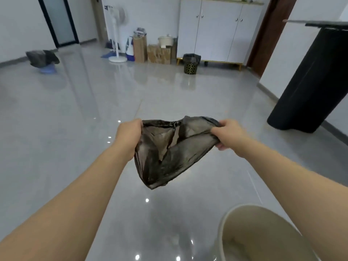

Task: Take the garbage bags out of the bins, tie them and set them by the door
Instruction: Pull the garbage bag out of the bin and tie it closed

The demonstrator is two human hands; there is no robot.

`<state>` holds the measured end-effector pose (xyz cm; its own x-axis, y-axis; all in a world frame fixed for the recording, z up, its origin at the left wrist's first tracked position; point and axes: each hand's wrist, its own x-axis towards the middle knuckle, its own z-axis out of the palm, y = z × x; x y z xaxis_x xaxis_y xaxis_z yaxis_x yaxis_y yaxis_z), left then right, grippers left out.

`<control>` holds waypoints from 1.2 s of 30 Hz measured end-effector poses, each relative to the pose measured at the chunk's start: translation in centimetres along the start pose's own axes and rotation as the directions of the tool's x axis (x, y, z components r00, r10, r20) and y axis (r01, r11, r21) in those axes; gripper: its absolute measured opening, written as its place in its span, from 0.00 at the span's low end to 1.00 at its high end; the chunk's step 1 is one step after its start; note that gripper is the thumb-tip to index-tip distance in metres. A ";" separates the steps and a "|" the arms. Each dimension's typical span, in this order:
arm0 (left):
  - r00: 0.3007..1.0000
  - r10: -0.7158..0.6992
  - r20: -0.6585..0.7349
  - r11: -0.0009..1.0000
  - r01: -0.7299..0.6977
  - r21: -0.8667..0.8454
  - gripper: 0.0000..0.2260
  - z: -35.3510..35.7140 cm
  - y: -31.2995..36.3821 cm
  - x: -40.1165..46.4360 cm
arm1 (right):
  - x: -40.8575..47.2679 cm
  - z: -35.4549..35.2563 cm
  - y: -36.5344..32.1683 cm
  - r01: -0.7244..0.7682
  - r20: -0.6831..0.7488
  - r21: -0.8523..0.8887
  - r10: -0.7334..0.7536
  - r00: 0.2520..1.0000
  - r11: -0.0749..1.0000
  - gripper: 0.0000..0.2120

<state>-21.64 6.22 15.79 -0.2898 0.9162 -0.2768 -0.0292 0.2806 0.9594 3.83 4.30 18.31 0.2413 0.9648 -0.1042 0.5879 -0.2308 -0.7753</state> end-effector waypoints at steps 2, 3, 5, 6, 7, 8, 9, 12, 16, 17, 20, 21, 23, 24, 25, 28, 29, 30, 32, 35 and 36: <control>0.997 -0.037 -0.074 0.997 0.042 0.068 0.05 -2.0 -4.4 1.9 | 0.5 2.0 3.5 -0.080 -0.027 -0.130 0.078 0.997 0.988 0.03; 0.992 -0.006 -0.122 0.986 0.026 0.165 0.05 -3.2 -6.4 2.8 | 0.6 2.7 5.0 -0.118 -0.041 -0.188 0.113 0.993 0.975 0.03; 0.973 0.103 -0.205 0.892 0.001 0.451 0.06 -5.8 -9.4 3.8 | 0.7 3.7 7.4 -0.186 -0.072 -0.296 0.172 0.982 0.937 0.05; 0.960 0.146 -0.238 0.816 0.019 0.578 0.06 -7.1 -10.3 4.1 | 0.8 4.0 8.3 -0.209 -0.080 -0.346 0.193 0.978 0.915 0.06; 0.952 0.173 -0.252 0.742 0.042 0.669 0.05 -8.0 -10.9 4.1 | 0.9 4.2 9.0 -0.226 -0.084 -0.394 0.210 0.974 0.891 0.06; 0.948 0.195 -0.250 0.666 0.060 0.744 0.05 -8.5 -11.2 4.0 | 1.0 4.4 9.3 -0.235 -0.085 -0.439 0.220 0.972 0.867 0.06; 0.948 0.224 -0.224 0.566 0.060 0.822 0.06 -8.5 -11.4 3.9 | 1.1 4.6 9.4 -0.242 -0.087 -0.470 0.228 0.970 0.849 0.06; 0.928 0.372 0.030 0.290 -0.147 0.946 0.18 -6.1 -10.9 3.4 | 1.4 4.8 8.6 -0.247 -0.055 -0.525 0.257 0.965 0.814 0.07; 0.806 0.161 0.570 0.288 -0.590 0.754 0.54 1.0 -10.5 0.7 | 1.7 4.6 7.1 -0.253 0.019 -0.483 0.299 0.954 0.838 0.11; 0.765 0.110 0.634 0.255 -0.638 0.726 0.58 2.7 -11.3 0.0 | 1.7 4.4 6.8 -0.264 0.036 -0.432 0.309 0.950 0.862 0.12; 0.753 0.050 0.656 0.011 -0.657 0.754 0.54 6.1 -15.1 -0.2 | 1.3 3.0 6.6 -0.294 0.079 -0.301 0.331 0.940 0.907 0.11; 0.784 0.043 0.619 -0.023 -0.618 0.786 0.47 6.6 -15.9 0.3 | 1.0 2.1 6.7 -0.306 0.083 -0.289 0.342 0.936 0.907 0.10; 0.825 0.067 0.561 0.005 -0.563 0.827 0.26 6.9 -16.6 1.3 | 0.1 0.3 6.6 -0.327 0.094 -0.332 0.376 0.922 0.885 0.08; 0.834 0.075 0.547 0.033 -0.551 0.834 0.16 6.9 -16.7 1.7 | -0.4 -0.5 6.6 -0.314 0.092 -0.413 0.382 0.919 0.855 0.09; 0.837 0.079 0.542 0.058 -0.547 0.835 0.12 6.8 -16.8 1.9 | -0.9 -1.0 6.5 -0.267 0.103 -0.534 0.375 0.921 0.802 0.15; 0.831 0.126 0.542 0.121 -0.555 0.823 0.08 5.7 -16.7 1.7 | -3.2 -0.1 5.9 -0.017 0.201 -0.791 0.285 0.937 0.612 0.49; 0.825 0.135 0.548 0.134 -0.563 0.815 0.08 5.4 -16.6 1.6 | -4.0 0.9 5.7 0.080 0.248 -0.807 0.213 0.945 0.585 0.54; 0.820 0.139 0.555 0.145 -0.571 0.808 0.08 5.1 -16.6 1.4 | -4.8 2.3 5.6 0.177 0.301 -0.801 0.129 0.945 0.572 0.56; 0.817 0.147 0.558 0.178 -0.577 0.797 0.06 4.7 -16.5 1.2 | -5.6 5.6 5.5 0.331 0.393 -0.747 -0.019 0.919 0.576 0.57; 0.813 0.140 0.565 0.286 -0.580 0.763 0.03 4.4 -15.6 0.4 | -5.0 10.3 6.3 0.451 0.473 -0.764 -0.074 0.878 0.462 0.55; 0.803 0.122 0.584 0.337 -0.587 0.736 0.05 4.2 -15.4 0.0 | -4.4 11.5 6.8 0.462 0.483 -0.787 -0.057 0.874 0.409 0.49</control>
<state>-17.19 3.07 0.80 0.3220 0.9368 -0.1368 0.8646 -0.2322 0.4455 -2.13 -0.08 6.31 -0.1961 0.9169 -0.3476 0.9595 0.2525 0.1250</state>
